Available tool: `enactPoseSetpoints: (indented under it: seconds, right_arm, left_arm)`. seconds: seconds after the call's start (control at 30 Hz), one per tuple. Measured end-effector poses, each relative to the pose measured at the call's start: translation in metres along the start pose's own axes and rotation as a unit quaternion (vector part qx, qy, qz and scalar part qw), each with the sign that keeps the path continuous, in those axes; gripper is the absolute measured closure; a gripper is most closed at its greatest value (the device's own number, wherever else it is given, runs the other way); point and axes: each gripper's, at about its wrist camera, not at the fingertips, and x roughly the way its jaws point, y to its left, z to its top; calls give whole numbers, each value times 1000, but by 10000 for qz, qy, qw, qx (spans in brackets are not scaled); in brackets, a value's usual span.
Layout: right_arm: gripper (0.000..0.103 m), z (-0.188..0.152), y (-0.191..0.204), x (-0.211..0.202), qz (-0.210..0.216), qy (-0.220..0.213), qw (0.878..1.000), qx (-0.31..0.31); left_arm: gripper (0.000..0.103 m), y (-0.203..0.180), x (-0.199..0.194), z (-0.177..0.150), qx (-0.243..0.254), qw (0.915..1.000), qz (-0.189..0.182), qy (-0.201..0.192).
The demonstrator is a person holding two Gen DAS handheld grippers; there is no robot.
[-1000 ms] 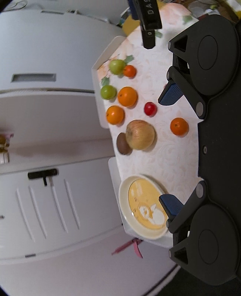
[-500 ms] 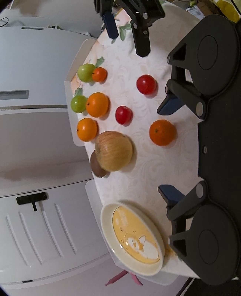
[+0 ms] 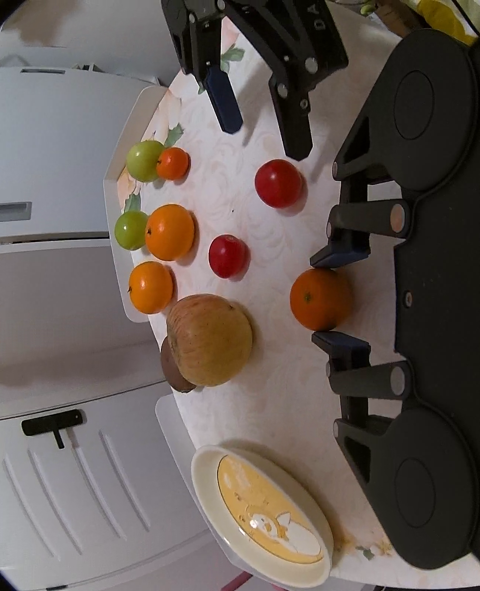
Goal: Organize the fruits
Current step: 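Grasp the small tangerine with the left tool while the right tool grasps a red tomato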
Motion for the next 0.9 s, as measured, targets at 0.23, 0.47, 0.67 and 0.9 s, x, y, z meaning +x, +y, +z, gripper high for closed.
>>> enactPoseSetpoints:
  seconds: [0.23,0.47,0.67,0.9]
  right_arm:
    - [28,4,4,10,172,-6,9996,-217]
    - [35,7,11,18,341,13,9985,-433]
    - [56,10,12,22,445,72,9971,-613]
    - [56,21,12,16,555,32,9958,-725]
  left_arm:
    - [62,0,-2,-2,-56,9999,149,17]
    - [62,4,-5,-5,-205,9995,216,51]
    - [62,5,-7,-6,-304,9992,270,66]
    - [63,9,-13,-5,-536,9977,415,100]
